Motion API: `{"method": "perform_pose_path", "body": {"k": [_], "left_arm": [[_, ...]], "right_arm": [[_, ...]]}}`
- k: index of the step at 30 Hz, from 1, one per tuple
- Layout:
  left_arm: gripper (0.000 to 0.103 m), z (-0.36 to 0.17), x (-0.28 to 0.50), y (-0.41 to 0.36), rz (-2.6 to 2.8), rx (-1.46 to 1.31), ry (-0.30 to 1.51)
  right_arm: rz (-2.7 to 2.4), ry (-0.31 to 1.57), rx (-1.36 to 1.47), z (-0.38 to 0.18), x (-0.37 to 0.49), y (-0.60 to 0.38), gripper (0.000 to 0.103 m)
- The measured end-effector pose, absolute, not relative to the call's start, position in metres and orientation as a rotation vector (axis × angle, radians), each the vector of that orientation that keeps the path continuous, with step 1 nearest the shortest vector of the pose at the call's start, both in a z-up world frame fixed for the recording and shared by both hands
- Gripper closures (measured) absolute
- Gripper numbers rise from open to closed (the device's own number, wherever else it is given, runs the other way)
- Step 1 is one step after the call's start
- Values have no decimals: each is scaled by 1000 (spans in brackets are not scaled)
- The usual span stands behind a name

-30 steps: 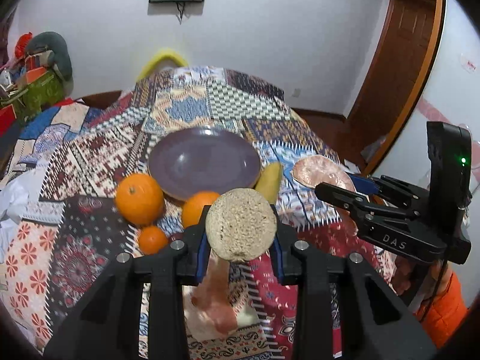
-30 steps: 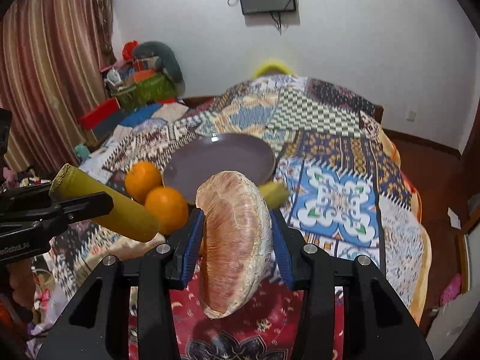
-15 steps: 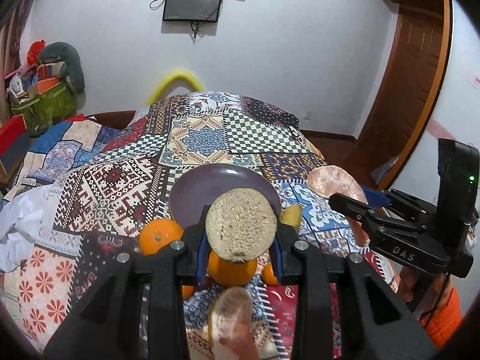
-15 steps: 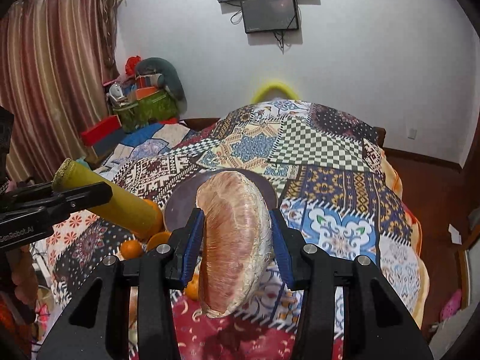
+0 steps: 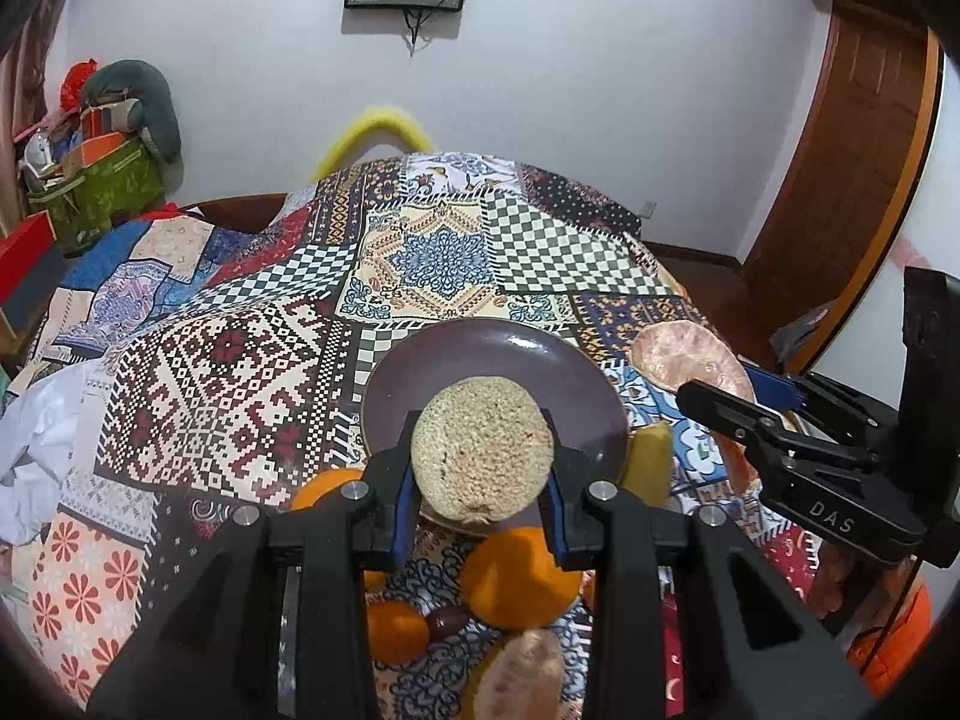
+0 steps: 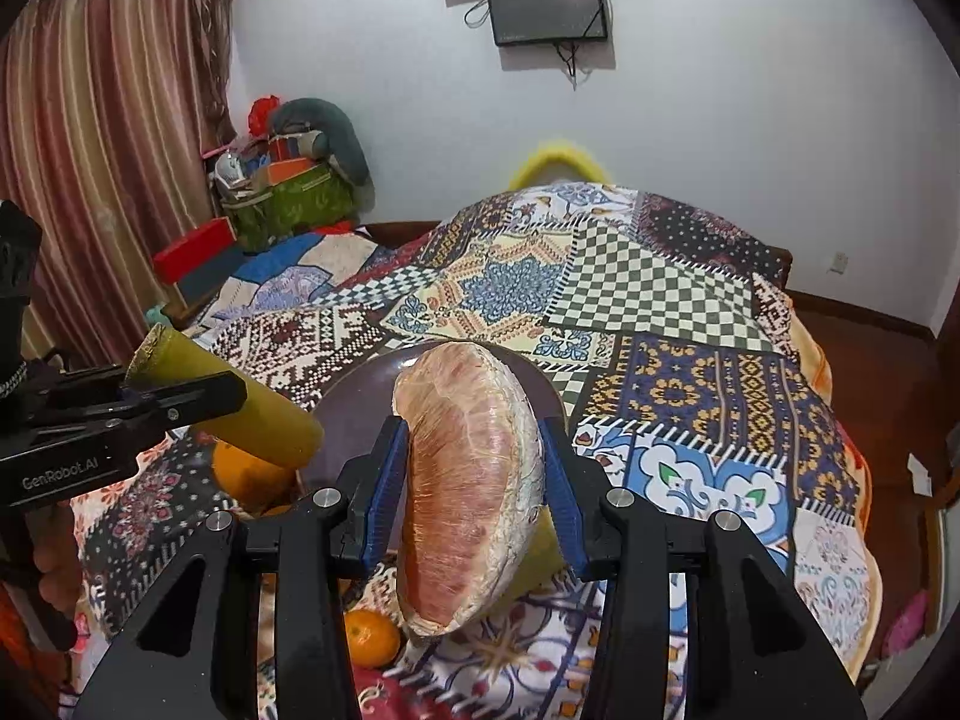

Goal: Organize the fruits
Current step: 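Stand the bamboo shoot on the plate with the left tool while the right places the pomelo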

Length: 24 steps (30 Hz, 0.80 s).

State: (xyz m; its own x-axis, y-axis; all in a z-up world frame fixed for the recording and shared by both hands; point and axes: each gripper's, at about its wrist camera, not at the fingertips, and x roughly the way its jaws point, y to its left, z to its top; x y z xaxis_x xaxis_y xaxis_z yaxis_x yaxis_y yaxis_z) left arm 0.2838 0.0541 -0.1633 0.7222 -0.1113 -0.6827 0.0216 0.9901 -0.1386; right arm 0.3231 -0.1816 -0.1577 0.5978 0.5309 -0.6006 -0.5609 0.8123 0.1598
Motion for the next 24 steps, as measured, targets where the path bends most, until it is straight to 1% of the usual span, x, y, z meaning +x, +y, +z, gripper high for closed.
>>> {"method": "perform_pose_path", "body": {"k": [19, 24], "left_arm": [[70, -205, 350, 41, -153, -112, 919], [70, -202, 365, 42, -151, -123, 892]], "right_arm": [[659, 798, -133, -195, 379, -152, 63], [663, 813, -158, -202, 387, -147, 62]]}}
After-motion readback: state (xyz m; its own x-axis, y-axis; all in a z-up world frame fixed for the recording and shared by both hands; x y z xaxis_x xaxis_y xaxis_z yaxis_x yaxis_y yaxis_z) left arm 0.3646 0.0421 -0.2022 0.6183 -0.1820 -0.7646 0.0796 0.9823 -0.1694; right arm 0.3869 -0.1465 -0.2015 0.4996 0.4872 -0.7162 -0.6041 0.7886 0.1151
